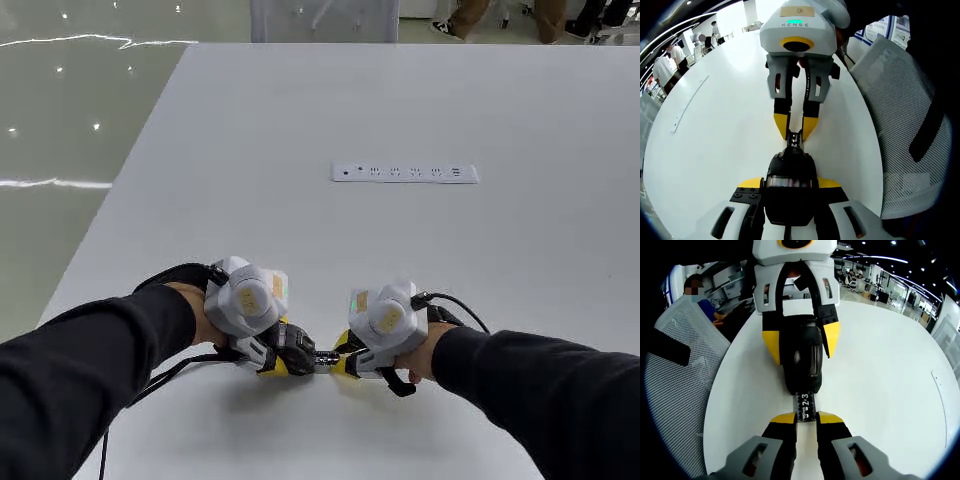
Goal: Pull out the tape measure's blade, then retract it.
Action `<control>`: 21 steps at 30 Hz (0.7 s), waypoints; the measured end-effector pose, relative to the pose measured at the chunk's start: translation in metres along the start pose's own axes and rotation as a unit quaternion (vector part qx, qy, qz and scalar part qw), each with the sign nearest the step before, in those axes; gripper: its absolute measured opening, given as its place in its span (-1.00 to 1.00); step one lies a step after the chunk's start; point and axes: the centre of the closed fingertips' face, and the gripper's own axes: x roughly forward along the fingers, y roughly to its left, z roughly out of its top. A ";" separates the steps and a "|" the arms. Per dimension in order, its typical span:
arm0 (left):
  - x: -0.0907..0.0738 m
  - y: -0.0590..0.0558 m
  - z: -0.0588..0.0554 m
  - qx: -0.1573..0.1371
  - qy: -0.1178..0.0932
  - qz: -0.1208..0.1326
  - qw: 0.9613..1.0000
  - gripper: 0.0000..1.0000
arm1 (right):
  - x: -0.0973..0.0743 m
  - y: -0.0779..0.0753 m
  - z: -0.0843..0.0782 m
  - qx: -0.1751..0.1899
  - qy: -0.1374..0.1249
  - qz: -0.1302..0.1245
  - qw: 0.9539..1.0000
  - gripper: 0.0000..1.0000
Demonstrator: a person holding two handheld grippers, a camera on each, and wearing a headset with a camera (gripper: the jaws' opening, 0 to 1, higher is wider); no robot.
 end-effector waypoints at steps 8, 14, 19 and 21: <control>0.000 0.000 0.000 0.000 -0.004 -0.001 1.000 -0.32 | -0.005 0.001 -0.006 0.006 0.002 -0.001 1.000 -0.79; 0.000 0.000 0.000 0.001 -0.004 -0.001 1.000 -0.32 | -0.009 -0.001 -0.011 0.011 0.001 -0.002 1.000 -0.79; 0.001 0.000 0.001 -0.001 -0.006 -0.002 1.000 -0.32 | -0.012 0.000 -0.014 0.010 0.004 -0.003 1.000 -0.79; 0.001 0.000 0.001 -0.001 -0.005 -0.002 1.000 -0.32 | -0.013 0.000 -0.015 0.010 0.005 -0.003 1.000 -0.79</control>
